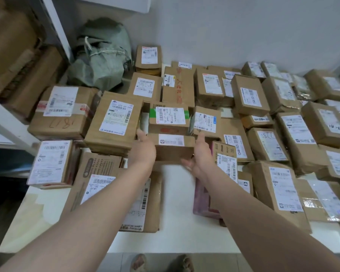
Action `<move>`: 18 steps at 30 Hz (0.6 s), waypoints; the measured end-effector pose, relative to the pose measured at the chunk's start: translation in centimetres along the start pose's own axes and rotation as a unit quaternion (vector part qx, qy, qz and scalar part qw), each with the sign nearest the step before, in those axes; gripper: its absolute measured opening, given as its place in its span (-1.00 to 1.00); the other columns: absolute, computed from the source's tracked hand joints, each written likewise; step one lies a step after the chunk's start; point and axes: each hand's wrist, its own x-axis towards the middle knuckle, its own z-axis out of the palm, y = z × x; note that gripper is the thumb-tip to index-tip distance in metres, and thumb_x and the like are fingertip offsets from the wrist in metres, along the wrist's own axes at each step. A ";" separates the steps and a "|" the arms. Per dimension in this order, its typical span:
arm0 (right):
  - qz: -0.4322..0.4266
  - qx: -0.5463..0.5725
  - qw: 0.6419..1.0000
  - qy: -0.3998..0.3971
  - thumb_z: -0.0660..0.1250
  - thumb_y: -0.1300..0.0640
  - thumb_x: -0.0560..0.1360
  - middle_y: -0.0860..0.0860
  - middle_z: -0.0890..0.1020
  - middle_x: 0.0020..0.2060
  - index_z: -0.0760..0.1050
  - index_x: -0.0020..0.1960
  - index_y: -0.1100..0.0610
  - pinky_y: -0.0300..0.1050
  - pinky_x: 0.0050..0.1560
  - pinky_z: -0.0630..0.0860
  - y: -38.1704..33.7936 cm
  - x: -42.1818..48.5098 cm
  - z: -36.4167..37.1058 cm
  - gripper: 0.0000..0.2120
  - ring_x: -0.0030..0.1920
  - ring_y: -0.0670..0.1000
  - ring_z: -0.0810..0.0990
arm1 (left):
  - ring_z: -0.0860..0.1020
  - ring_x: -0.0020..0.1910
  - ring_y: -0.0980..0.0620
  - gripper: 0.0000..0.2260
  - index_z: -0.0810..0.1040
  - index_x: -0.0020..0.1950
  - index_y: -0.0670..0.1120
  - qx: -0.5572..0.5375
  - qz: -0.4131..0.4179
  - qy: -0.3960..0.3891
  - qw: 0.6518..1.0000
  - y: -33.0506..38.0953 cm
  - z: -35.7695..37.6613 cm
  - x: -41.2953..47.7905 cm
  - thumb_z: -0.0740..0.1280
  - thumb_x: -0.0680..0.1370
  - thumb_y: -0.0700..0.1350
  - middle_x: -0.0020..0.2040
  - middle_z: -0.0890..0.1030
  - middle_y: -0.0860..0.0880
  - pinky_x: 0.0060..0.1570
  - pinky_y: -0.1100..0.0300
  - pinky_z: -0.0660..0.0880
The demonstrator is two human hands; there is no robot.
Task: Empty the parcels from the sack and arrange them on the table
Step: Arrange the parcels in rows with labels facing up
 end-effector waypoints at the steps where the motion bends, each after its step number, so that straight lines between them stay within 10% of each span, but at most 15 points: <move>1: -0.001 -0.016 1.000 0.009 0.21 -0.39 0.40 0.01 0.57 0.22 0.37 0.35 0.01 0.13 0.04 0.61 -0.2 -0.1 0.0 -0.34 0.14 0.11 0.59 | 0.44 0.30 -0.21 -0.41 0.32 0.48 -0.16 -0.023 -0.011 0.000 1.000 0.0 -0.1 0.0 -0.19 0.66 0.16 0.37 0.45 -0.21 0.05 0.04 0.32; 6: -0.043 -0.237 0.970 0.025 0.28 0.26 0.45 0.21 0.58 0.14 0.43 0.29 0.29 -0.15 -0.18 0.50 2.1 -1.1 0.8 -0.59 -0.01 0.15 0.58 | 0.53 0.09 -0.17 -0.71 0.44 0.30 -0.26 0.087 -0.011 -0.049 0.995 -1.1 0.2 1.0 0.15 0.61 -0.21 0.21 0.55 -0.20 -0.06 0.13 0.39; 10: -0.064 -0.284 0.957 -0.009 0.18 0.37 0.43 0.09 0.63 0.08 0.55 0.05 0.12 -0.17 -0.09 0.52 4.1 -1.6 1.2 -0.69 0.04 0.11 0.58 | 0.57 0.11 -0.17 -0.81 0.50 0.13 -0.22 0.228 0.027 -0.079 0.970 -2.0 0.1 1.6 0.16 0.57 -0.24 0.13 0.59 -0.18 -0.04 0.10 0.48; 18: -0.116 -0.326 0.937 -0.039 0.12 0.36 0.48 -0.07 0.44 -0.29 0.48 -0.08 0.17 -0.30 -0.53 0.26 5.1 -1.3 0.2 -0.81 -0.33 -0.04 0.36 | 0.50 0.18 -0.16 -0.77 0.49 0.21 -0.01 0.270 0.179 -0.051 0.945 -4.2 0.0 1.9 0.22 0.56 -0.11 0.18 0.57 -0.07 0.12 0.07 0.46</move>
